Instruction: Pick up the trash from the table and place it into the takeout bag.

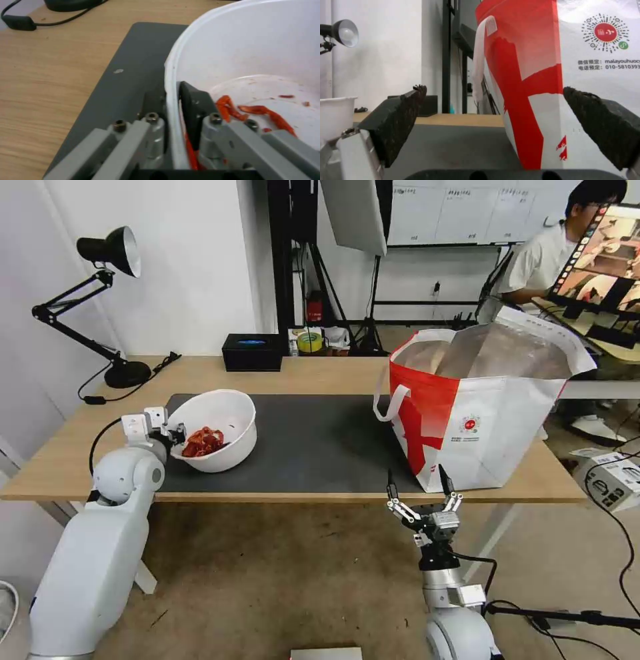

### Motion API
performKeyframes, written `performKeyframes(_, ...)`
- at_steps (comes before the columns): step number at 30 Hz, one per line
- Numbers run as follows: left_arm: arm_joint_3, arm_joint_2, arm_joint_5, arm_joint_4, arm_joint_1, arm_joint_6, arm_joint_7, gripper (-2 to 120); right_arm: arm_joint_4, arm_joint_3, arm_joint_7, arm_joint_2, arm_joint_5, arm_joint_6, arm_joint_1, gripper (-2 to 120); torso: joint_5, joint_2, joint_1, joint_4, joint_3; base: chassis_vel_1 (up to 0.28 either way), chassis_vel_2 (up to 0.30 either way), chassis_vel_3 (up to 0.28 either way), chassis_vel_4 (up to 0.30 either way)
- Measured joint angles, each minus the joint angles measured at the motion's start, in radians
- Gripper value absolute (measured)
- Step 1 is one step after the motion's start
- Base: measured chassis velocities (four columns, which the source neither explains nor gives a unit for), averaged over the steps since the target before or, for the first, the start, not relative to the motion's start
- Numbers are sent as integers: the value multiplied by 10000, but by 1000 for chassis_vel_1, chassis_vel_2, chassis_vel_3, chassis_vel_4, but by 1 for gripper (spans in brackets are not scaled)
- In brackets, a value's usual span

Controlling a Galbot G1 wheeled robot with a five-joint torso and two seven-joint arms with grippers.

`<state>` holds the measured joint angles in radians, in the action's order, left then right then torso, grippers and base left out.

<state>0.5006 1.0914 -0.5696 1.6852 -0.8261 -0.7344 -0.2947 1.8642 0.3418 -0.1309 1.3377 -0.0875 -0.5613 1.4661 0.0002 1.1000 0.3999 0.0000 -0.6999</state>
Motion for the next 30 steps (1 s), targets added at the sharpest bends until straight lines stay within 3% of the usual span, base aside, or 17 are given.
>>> performKeyframes(2, 3, 0, 0, 28, -9, 1, -2, 0, 17, 7, -8, -25, -6, 2, 4, 100, 0, 0, 0, 0, 0, 0, 0, 0, 0)
performKeyframes(17, 13, 8, -66, 84, 7, -6, -62, 0, 67, 32, -39, -56, -40, 13, -11, 100, -3, 0, 2, -1, 0, 0, 0, 0, 0)
performKeyframes(30, 76, -147, -1117, 664, 257, -16, -635, 0, 184, 37, -38, -50, -37, 55, 7, 100, -2, 0, 2, -1, -1, 0, 0, 0, 0)
